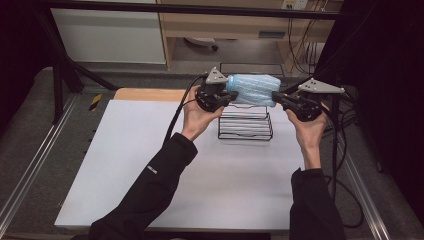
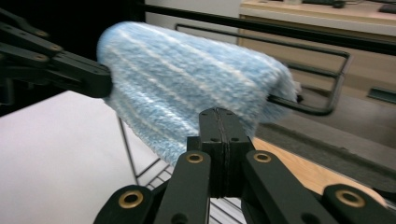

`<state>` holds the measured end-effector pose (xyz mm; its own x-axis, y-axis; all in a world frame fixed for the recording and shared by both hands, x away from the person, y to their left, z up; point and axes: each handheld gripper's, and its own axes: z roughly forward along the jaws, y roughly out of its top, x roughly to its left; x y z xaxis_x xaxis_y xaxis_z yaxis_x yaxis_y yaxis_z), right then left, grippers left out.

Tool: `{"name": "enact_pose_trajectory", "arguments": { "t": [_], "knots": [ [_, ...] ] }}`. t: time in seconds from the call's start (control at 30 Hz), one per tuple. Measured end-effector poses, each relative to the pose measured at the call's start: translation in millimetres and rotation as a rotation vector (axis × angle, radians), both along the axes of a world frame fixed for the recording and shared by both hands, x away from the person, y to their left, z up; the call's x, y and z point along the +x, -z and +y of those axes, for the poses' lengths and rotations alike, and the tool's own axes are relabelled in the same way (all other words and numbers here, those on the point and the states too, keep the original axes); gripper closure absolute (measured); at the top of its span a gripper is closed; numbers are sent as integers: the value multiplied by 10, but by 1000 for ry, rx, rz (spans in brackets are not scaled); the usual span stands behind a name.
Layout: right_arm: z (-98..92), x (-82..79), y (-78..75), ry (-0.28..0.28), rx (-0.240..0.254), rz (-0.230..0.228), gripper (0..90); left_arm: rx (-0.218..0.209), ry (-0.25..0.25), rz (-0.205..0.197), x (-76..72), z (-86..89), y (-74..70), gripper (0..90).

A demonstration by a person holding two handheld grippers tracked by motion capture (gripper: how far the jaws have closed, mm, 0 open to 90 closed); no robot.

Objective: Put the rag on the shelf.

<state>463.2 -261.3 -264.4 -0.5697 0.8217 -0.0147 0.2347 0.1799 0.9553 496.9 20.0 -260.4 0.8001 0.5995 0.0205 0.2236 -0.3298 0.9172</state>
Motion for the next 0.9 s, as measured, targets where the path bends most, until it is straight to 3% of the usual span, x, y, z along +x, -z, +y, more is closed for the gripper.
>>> {"name": "enact_pose_trajectory", "arguments": {
  "t": [0.27, 0.53, 0.9],
  "knots": [
    [0, 73, 71, 20, 9, -37, 900, -16, -15, -15, 39, -23, 50, 900],
    [-22, -13, 56, 6, 17, -42, 873, -24, -6, -19, -16, 15, 38, 895],
    [-47, -181, -100, -19, 40, -42, 762, -31, -24, -15, -125, 198, -47, 745]
  ]
}}
